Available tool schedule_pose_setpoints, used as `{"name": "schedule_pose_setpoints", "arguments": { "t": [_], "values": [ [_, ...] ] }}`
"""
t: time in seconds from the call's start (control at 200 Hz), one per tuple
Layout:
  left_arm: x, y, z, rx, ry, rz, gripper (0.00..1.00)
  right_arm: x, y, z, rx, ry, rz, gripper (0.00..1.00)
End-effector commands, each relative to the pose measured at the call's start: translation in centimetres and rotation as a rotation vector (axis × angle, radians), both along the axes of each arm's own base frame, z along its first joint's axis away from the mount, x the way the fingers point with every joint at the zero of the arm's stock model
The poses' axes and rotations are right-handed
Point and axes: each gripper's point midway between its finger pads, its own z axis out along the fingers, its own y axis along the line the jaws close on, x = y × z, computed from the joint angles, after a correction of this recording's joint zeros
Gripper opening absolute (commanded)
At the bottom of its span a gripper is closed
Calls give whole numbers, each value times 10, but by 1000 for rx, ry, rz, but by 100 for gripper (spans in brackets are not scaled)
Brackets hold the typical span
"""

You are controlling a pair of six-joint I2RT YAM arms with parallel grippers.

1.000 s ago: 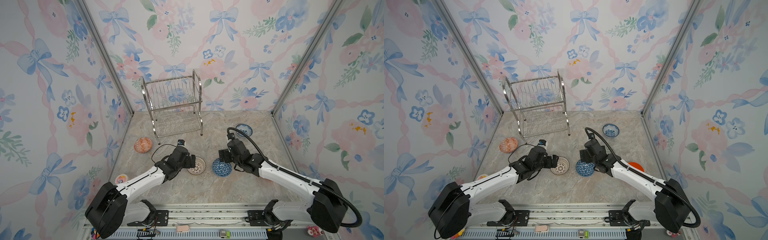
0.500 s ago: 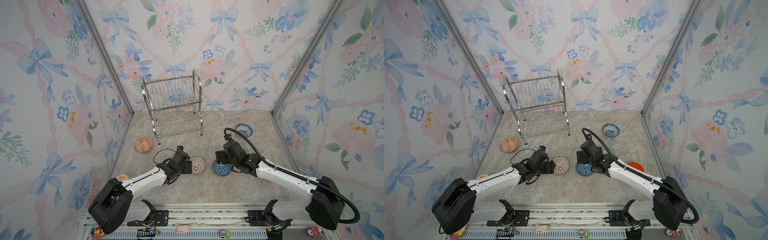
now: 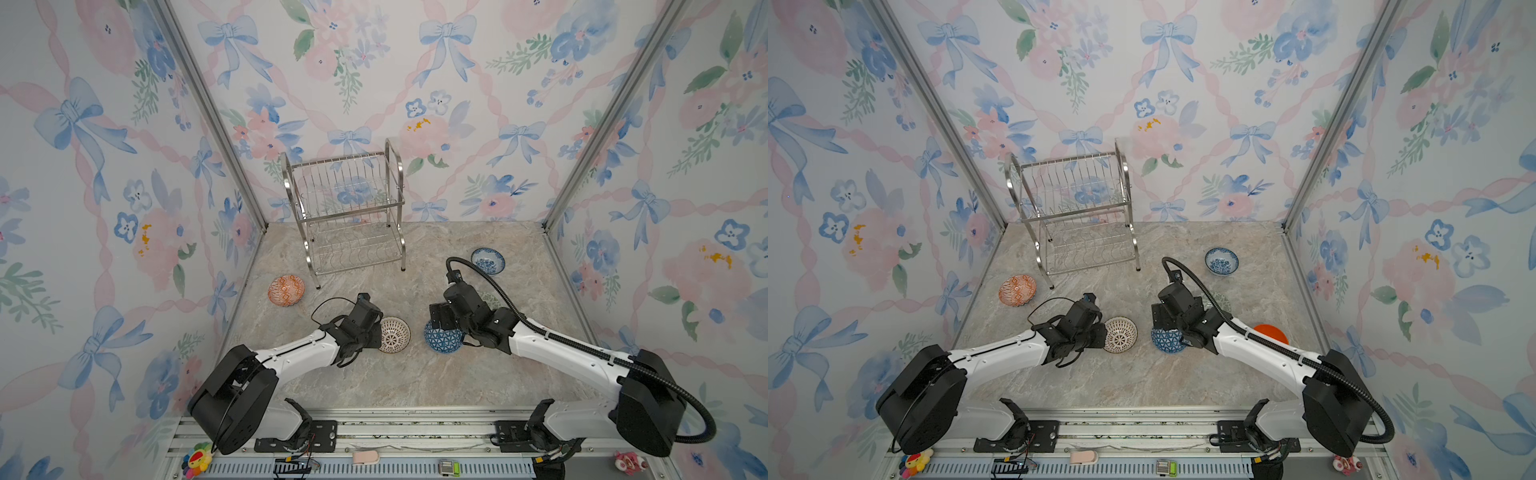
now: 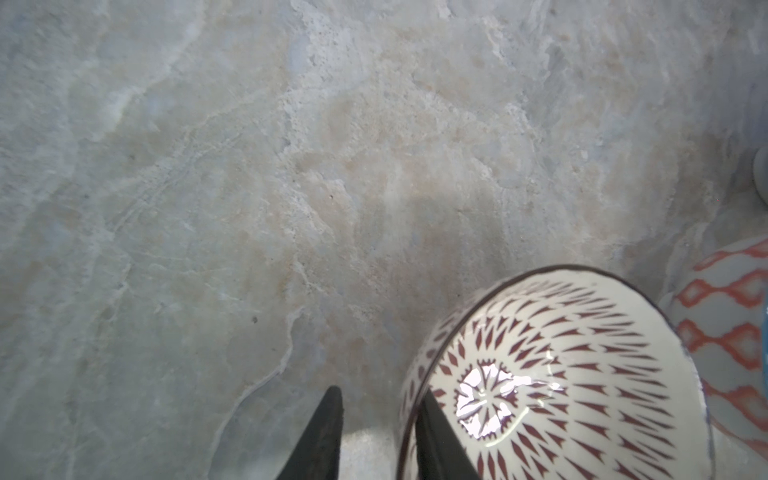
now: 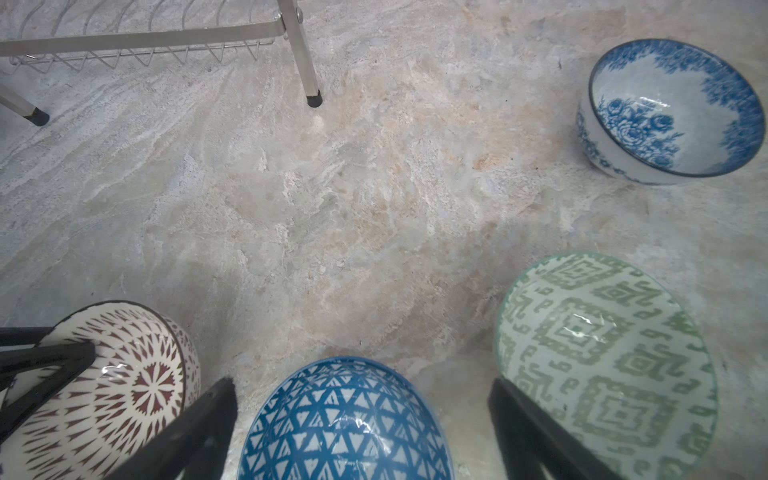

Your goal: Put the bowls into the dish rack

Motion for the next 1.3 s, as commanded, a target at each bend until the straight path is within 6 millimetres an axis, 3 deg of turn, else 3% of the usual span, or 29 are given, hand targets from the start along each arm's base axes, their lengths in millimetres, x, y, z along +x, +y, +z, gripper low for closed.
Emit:
{"name": "schedule_pose_setpoints", "arguments": {
  "t": [0.0, 0.145, 0.295, 0.45, 0.56, 0.685, 0.755, 0.78, 0.875, 0.905, 0.925, 1.08, 1.295],
  "values": [
    [5, -9, 3, -29, -7, -12, 20, 2, 6, 3, 5, 14, -13, 97],
    [10, -14, 4, -44, -15, -12, 3, 6, 13, 4, 20, 25, -16, 97],
    [24, -11, 19, -68, -68, 29, 0, 12, 21, 8, 45, 34, -28, 97],
    [46, 5, 34, -190, -121, 153, 0, 21, 36, 10, 76, 57, -37, 97],
    [58, 23, 29, -282, -100, 292, 0, 29, 49, 9, 77, 82, -32, 97],
    [69, 42, 23, -265, -91, 450, 0, 38, 63, 7, 89, 92, -21, 97],
    [73, 44, 19, -255, -64, 506, 0, 42, 70, 11, 104, 93, -12, 97],
    [74, 45, 15, -248, -46, 528, 0, 44, 73, 1, 91, 112, -13, 97],
    [72, 49, -1, -227, 32, 614, 0, 48, 81, -5, 96, 128, -8, 97],
    [67, 49, -11, -224, 73, 634, 4, 49, 84, -7, 98, 134, -6, 97],
    [74, 43, -5, -251, 77, 634, 5, 50, 85, -8, 99, 136, -4, 97],
    [71, 31, -17, -297, 152, 655, 14, 54, 91, -17, 94, 152, -4, 97],
    [74, 34, 1, -303, 93, 643, 25, 56, 97, -19, 91, 155, 13, 97]
  ]
}}
